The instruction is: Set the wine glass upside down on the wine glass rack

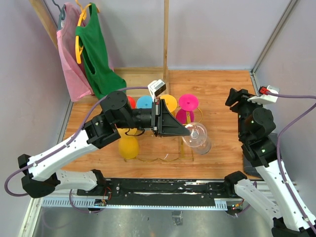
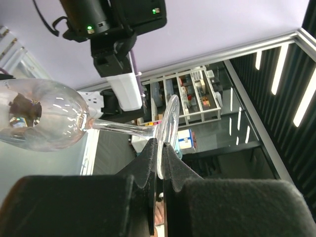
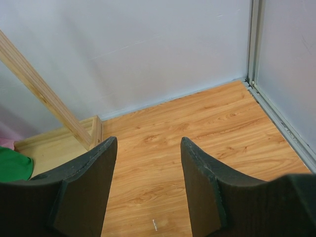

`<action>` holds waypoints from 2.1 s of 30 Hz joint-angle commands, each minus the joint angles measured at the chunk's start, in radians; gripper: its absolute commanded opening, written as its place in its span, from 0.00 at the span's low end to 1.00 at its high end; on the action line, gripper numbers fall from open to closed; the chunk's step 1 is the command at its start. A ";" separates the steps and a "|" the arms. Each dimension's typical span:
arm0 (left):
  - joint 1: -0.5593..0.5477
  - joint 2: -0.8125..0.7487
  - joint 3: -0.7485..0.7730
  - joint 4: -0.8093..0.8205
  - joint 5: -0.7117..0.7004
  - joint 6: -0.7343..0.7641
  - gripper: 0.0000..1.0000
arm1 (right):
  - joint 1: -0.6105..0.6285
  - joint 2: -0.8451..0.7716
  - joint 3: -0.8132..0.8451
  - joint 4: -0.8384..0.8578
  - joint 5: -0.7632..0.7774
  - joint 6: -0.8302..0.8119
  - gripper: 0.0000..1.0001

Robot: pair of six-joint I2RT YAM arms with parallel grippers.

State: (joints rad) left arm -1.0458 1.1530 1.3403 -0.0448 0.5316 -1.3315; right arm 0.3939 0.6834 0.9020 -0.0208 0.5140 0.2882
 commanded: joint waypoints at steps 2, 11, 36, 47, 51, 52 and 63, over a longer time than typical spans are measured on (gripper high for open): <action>-0.017 -0.075 -0.022 -0.081 -0.090 0.034 0.00 | -0.022 -0.019 0.011 0.010 -0.006 0.013 0.56; -0.019 -0.109 -0.118 -0.096 -0.154 -0.026 0.00 | -0.026 -0.019 0.002 0.007 -0.018 0.029 0.56; -0.017 -0.057 -0.106 -0.168 -0.352 -0.052 0.00 | -0.043 -0.048 -0.021 0.005 -0.028 0.038 0.56; -0.019 -0.018 -0.065 -0.194 -0.428 -0.048 0.00 | -0.053 -0.049 -0.031 0.008 -0.044 0.048 0.56; -0.018 -0.021 -0.060 -0.208 -0.463 -0.052 0.00 | -0.058 -0.049 -0.036 0.012 -0.052 0.052 0.56; -0.018 -0.022 -0.060 -0.210 -0.471 -0.053 0.00 | -0.059 -0.050 -0.038 0.012 -0.055 0.053 0.56; -0.018 -0.004 -0.065 -0.192 -0.469 -0.060 0.00 | -0.069 -0.044 -0.047 0.021 -0.058 0.063 0.55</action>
State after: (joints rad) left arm -1.0573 1.1454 1.2407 -0.2878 0.0998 -1.3853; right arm 0.3439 0.6449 0.8703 -0.0231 0.4595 0.3397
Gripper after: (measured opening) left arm 0.074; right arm 0.557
